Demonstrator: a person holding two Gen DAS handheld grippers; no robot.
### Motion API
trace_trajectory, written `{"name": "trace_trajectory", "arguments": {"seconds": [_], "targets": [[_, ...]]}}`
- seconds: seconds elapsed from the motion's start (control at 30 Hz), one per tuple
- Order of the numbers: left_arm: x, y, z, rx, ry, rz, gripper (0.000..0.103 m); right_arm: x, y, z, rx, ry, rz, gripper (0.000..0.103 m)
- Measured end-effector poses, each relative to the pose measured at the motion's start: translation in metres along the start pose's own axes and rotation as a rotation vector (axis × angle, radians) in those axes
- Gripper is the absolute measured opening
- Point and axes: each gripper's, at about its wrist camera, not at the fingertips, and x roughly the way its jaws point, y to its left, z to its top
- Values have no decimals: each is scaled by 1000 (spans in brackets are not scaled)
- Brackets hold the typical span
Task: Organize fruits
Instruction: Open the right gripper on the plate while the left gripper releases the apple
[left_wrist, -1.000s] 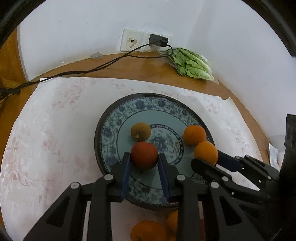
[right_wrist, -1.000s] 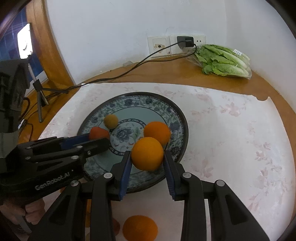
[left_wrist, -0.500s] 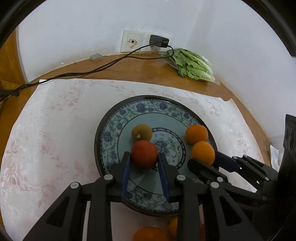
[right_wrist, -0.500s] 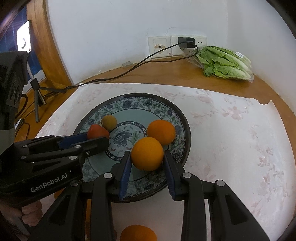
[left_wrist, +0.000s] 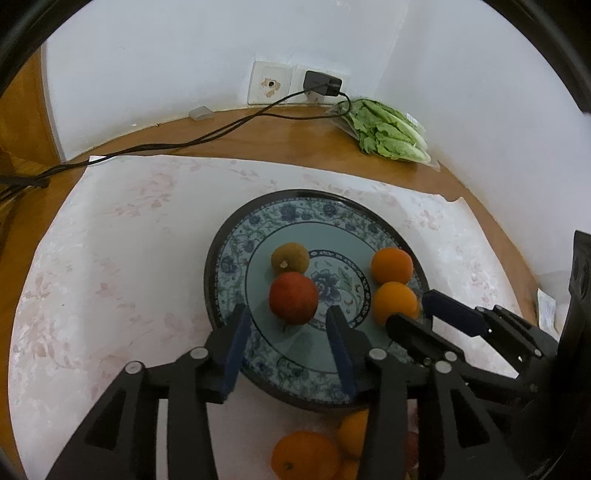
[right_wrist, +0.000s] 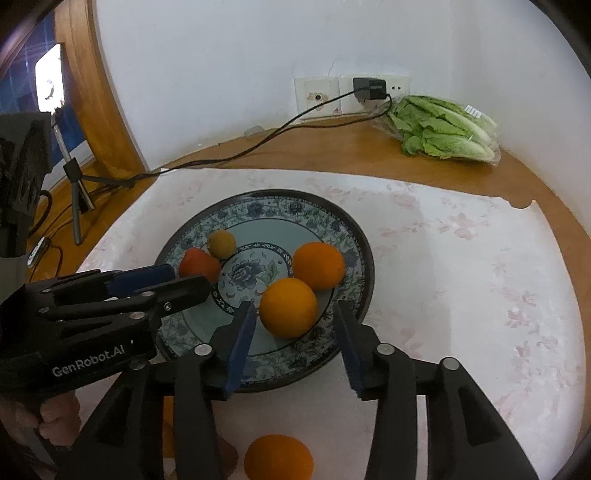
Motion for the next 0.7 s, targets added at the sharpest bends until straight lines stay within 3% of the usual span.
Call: {"name": "trace_trajectory", "arguments": {"seconds": [0.3, 0.7], "targets": [[-23, -2, -9, 10, -2, -3, 55, -23, 6, -8, 3, -33, 4, 52], [-60, -6, -33, 16, -4, -8, 58, -62, 16, -33, 19, -68, 32, 52]]}}
